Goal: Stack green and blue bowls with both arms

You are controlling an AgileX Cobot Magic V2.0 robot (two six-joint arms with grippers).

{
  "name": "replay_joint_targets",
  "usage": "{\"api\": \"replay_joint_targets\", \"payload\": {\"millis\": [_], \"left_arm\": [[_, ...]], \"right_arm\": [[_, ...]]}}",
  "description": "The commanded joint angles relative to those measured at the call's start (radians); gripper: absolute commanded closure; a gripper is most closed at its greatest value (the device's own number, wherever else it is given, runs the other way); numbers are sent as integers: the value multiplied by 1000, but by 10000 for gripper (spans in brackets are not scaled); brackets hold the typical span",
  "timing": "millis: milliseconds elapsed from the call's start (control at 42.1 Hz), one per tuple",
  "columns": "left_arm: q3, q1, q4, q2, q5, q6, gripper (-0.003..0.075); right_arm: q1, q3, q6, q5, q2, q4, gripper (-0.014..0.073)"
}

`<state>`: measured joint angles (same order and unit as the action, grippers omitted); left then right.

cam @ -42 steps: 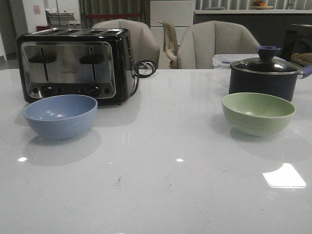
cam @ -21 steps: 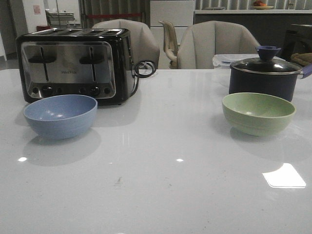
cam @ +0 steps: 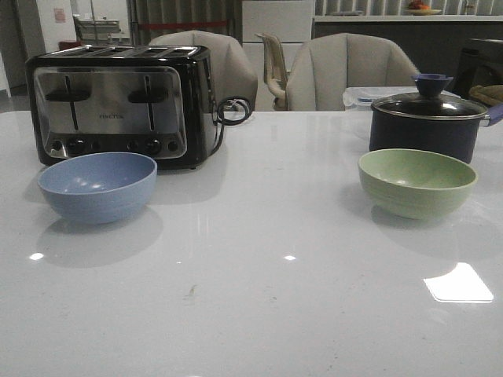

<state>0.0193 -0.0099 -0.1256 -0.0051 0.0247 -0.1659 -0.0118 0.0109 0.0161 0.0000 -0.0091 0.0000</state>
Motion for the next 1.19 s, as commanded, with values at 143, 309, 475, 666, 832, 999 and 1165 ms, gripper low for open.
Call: {"api": "replay_joint_targets", "payload": {"millis": [143, 309, 475, 666, 832, 999, 1165], "left_arm": [[274, 1, -13, 9, -2, 8, 622], [484, 1, -13, 108, -155, 8, 622], [648, 1, -15, 244, -257, 8, 622], [762, 1, -22, 386, -433, 8, 622], [764, 1, -28, 487, -554, 8, 622], [752, 1, -42, 579, -611, 8, 622], [744, 1, -63, 647, -682, 8, 622]], "right_arm": [[-5, -273, 0, 73, 0, -6, 558], [-5, -469, 0, 190, 93, -6, 558], [-5, -659, 0, 375, 234, -6, 558], [-5, -794, 0, 590, 392, -6, 558], [-5, -791, 0, 695, 512, -6, 558], [-5, -759, 0, 721, 617, -6, 558], [-5, -744, 0, 719, 711, -6, 558]]}}
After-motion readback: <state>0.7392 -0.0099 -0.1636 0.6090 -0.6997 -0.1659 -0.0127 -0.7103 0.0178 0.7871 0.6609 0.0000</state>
